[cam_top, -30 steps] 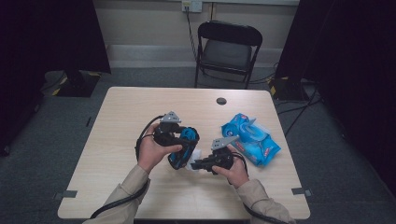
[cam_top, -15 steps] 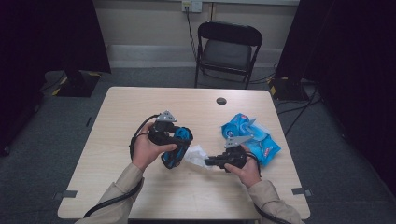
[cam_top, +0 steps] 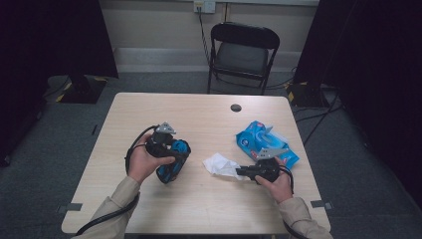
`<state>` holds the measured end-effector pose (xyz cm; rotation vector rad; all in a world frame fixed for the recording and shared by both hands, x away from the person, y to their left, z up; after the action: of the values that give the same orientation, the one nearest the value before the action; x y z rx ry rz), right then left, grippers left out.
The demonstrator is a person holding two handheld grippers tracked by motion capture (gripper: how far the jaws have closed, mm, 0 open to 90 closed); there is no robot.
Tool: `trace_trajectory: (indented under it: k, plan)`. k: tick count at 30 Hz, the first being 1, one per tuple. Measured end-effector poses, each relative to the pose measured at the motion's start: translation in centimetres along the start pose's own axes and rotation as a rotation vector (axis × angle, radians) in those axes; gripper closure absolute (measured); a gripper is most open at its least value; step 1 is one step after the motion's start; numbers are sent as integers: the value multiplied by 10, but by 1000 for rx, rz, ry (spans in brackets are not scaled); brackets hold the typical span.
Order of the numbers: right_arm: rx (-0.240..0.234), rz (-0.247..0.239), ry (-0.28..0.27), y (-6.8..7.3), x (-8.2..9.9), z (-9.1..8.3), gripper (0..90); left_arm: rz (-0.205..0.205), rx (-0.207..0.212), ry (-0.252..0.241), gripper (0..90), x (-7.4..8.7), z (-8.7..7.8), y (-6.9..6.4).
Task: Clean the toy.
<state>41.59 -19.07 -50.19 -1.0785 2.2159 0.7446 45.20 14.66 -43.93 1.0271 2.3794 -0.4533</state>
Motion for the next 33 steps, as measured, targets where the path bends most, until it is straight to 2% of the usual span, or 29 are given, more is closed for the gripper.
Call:
trace_trajectory:
  k: [4,7,11,15,21,25,29,33]
  plan:
    - [26,22,-8,-6,9,-5,835,-32,-18,-3,262,7,-4,11]
    - [47,36,-5,-8,14,-5,817,-29,-50,12,262,8,-5,17]
    - [69,38,11,-10,18,-4,792,-54,-50,3,262,10,-4,25]
    - [85,32,17,-10,19,-5,772,-55,-63,12,263,11,2,27]
    - [106,36,21,-12,21,-7,735,-82,-67,19,263,13,13,33]
    - [123,40,30,-13,22,-8,676,-81,-75,36,263,13,18,35]
    - [130,45,31,-14,23,-8,670,-84,-77,32,263,13,23,36]
    - [136,48,36,-13,23,-8,627,-83,-88,54,263,15,30,38]
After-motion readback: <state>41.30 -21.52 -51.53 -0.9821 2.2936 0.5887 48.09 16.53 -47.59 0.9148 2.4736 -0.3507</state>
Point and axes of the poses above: each handheld gripper's, and its own axes: z roughly forward along the jaws, x roughly out of its underside, y roughly to its left, the point moved 3 cm from there along z, roughly forward along the jaws, and after that the axes turned 11 degrees about y, right-handed, at the moved point
